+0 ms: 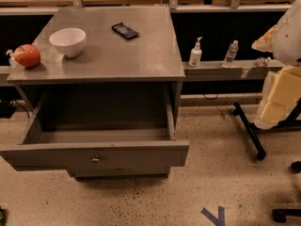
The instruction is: Close top drawer
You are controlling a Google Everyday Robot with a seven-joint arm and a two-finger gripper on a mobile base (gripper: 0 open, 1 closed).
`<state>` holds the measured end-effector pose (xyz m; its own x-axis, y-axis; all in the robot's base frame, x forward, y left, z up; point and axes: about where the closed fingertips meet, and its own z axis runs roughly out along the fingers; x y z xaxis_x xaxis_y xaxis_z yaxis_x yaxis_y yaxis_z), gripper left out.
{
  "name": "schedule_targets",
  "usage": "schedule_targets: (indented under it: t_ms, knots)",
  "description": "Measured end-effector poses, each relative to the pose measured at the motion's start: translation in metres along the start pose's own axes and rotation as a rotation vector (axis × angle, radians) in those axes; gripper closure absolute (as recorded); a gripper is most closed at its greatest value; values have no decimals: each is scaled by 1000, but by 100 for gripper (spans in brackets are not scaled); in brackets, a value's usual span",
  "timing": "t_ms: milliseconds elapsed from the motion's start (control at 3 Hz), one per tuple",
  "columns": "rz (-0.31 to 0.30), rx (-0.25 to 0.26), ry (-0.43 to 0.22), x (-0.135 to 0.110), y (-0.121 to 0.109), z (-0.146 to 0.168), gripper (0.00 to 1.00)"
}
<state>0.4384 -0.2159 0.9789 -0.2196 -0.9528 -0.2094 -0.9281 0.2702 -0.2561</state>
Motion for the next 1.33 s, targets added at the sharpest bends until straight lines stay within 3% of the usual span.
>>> schedule_targets:
  t_ms: [333, 667, 1000, 1333]
  knots:
    - [0, 0, 0, 0, 0, 0, 0]
    - [-62, -52, -4, -23, 4, 21, 0]
    - [-218, -131, 11, -87, 23, 70, 0]
    - [-218, -131, 11, -87, 23, 70, 0]
